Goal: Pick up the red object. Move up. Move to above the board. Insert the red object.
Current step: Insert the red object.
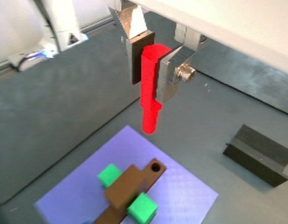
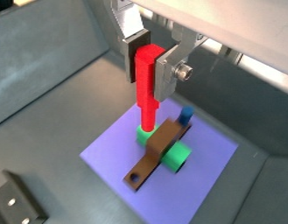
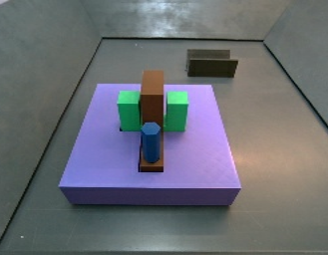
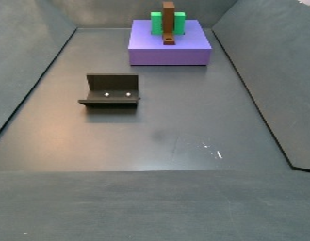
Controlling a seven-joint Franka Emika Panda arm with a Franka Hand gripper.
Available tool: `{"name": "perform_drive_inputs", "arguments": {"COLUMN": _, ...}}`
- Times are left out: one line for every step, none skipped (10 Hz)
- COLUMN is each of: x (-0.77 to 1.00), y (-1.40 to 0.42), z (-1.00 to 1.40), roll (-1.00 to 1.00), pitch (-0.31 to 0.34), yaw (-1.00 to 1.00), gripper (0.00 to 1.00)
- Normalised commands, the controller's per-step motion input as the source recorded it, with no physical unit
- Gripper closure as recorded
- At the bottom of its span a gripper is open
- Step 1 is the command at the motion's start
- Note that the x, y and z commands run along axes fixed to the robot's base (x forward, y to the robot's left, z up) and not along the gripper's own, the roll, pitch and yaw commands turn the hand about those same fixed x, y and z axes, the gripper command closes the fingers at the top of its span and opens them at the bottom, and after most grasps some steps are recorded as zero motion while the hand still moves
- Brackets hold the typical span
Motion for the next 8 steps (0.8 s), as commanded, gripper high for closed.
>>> {"name": "perform_drive_inputs", "arguments": {"x": 0.0, "y": 0.58, "z": -0.98, "roll": 0.18, "pitch": -0.039, "yaw": -0.19, "gripper": 1.0}}
{"name": "perform_drive_inputs", "arguments": {"x": 0.04, "y": 0.52, "z": -0.98, "roll": 0.13, "pitch": -0.051, "yaw": -0.18, "gripper": 1.0}}
{"name": "perform_drive_inputs", "arguments": {"x": 0.04, "y": 0.27, "z": -0.88, "roll": 0.0, "pitch": -0.124, "yaw": -0.16, "gripper": 1.0}}
{"name": "perform_drive_inputs", "arguments": {"x": 0.05, "y": 0.03, "z": -0.73, "roll": -0.07, "pitch": -0.21, "yaw": -0.25, "gripper": 1.0}}
{"name": "perform_drive_inputs", "arguments": {"x": 0.09, "y": 0.0, "z": -0.57, "roll": -0.15, "pitch": -0.274, "yaw": -0.29, "gripper": 1.0}}
{"name": "perform_drive_inputs", "arguments": {"x": 0.07, "y": 0.0, "z": -0.47, "roll": -0.19, "pitch": -0.317, "yaw": -0.26, "gripper": 1.0}}
{"name": "perform_drive_inputs", "arguments": {"x": 0.01, "y": 0.0, "z": -0.44, "roll": -0.16, "pitch": -0.347, "yaw": -0.23, "gripper": 1.0}}
{"name": "perform_drive_inputs", "arguments": {"x": 0.0, "y": 0.07, "z": -0.44, "roll": -0.13, "pitch": -0.356, "yaw": -0.18, "gripper": 1.0}}
